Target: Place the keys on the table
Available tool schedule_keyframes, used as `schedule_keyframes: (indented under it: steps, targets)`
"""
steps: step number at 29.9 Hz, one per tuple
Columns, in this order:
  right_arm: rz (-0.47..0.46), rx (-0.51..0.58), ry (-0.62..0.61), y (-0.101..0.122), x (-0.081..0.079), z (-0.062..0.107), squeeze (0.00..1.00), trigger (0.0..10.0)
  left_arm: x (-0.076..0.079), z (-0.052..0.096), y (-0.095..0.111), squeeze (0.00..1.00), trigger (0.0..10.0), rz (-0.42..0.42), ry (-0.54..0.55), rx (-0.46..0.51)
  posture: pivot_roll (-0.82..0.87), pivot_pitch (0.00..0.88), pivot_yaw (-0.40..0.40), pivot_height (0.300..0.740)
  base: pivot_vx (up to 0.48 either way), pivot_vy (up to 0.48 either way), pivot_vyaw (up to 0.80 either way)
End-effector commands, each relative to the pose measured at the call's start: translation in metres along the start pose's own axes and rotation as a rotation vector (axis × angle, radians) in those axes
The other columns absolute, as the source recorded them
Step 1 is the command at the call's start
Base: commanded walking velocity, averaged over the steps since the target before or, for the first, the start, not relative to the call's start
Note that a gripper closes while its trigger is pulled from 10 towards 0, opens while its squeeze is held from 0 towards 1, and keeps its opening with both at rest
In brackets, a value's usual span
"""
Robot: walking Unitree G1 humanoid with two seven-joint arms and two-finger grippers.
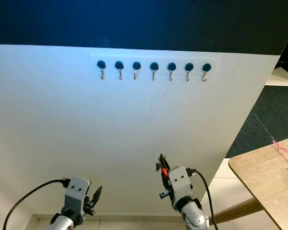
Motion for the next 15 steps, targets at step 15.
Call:
schedule_keyframes:
  steps: [15]
  targets:
    - [0.374, 0.186, 0.082, 0.031, -0.006, -0.011, 0.00, 10.0, 0.007, -0.002, -0.002, 0.00, 10.0, 0.024, -0.008, 0.013, 0.07, 0.000, -0.026, 0.740, 0.000, 0.000, 0.00]
Point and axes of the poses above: a point about 5 cm out from each wrist's last joint towards the gripper, its own z axis pointing back from the gripper into the wrist, its own y axis along the axis of the wrist's last joint, x = y × z, the point moved 2 cm from there along -z, pointing out of the wrist towards the gripper, and after that the axes turned 9 degrees about z, right-handed, at the moved point
